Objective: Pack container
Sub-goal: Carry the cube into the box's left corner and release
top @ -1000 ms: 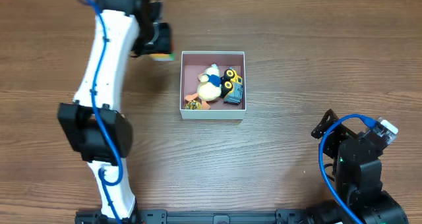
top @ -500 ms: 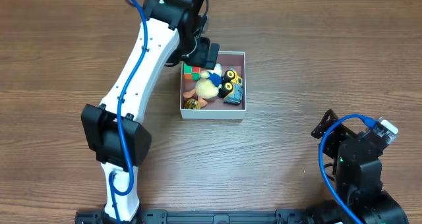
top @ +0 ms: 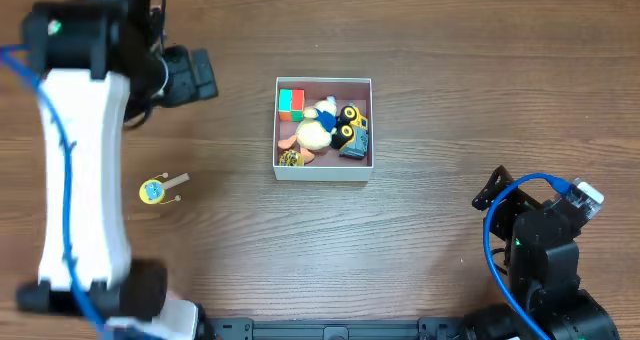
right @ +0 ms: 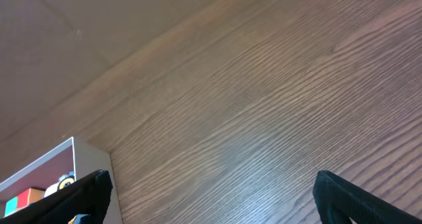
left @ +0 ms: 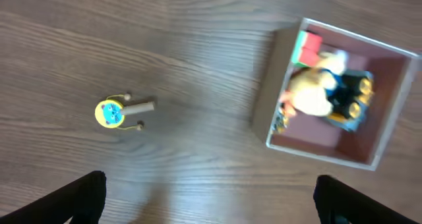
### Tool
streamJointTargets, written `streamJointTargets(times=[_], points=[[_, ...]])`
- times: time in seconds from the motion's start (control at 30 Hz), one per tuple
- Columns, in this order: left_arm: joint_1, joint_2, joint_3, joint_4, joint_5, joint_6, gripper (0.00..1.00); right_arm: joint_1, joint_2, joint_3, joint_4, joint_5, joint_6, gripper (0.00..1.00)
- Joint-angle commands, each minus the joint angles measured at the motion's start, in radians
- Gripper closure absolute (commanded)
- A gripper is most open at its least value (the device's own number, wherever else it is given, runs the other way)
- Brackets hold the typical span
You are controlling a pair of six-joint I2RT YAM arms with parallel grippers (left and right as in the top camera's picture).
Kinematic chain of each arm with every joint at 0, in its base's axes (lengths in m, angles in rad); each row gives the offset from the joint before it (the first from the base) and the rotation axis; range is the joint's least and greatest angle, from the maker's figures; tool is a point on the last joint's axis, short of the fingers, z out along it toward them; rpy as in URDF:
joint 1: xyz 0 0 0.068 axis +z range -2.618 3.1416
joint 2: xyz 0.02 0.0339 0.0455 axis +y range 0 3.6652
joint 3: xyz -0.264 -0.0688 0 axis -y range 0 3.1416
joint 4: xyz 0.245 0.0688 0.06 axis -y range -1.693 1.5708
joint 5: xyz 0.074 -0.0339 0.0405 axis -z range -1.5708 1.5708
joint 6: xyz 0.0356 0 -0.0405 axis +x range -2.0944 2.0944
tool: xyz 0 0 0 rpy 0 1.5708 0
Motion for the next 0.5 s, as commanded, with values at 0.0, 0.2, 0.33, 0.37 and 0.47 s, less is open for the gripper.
streamJointTargets(times=[0.0,0.2,0.33,0.37,0.47], points=[[-0.031,-0.143,-0.111,-0.002,-0.010,0.057,0.00,0.002,-0.007,0.003,0.006,0.016,-0.003,0.00],[-0.035,-0.305,-0.456,0.129,-0.120,0.057,0.00,0.002,-0.007,0.003,0.006,0.016,-0.003,0.00],[-0.033,-0.263,-0.525,0.171,-0.172,0.052,0.00,0.002,-0.007,0.003,0.006,0.016,-0.003,0.00],[-0.034,-0.244,-0.534,0.180,-0.135,0.036,0.00,0.002,-0.007,0.003,0.006,0.016,-0.003,0.00],[-0.035,-0.206,-0.562,0.217,-0.029,0.040,0.00,0.002,-0.007,0.003,0.006,0.016,-0.003,0.00]])
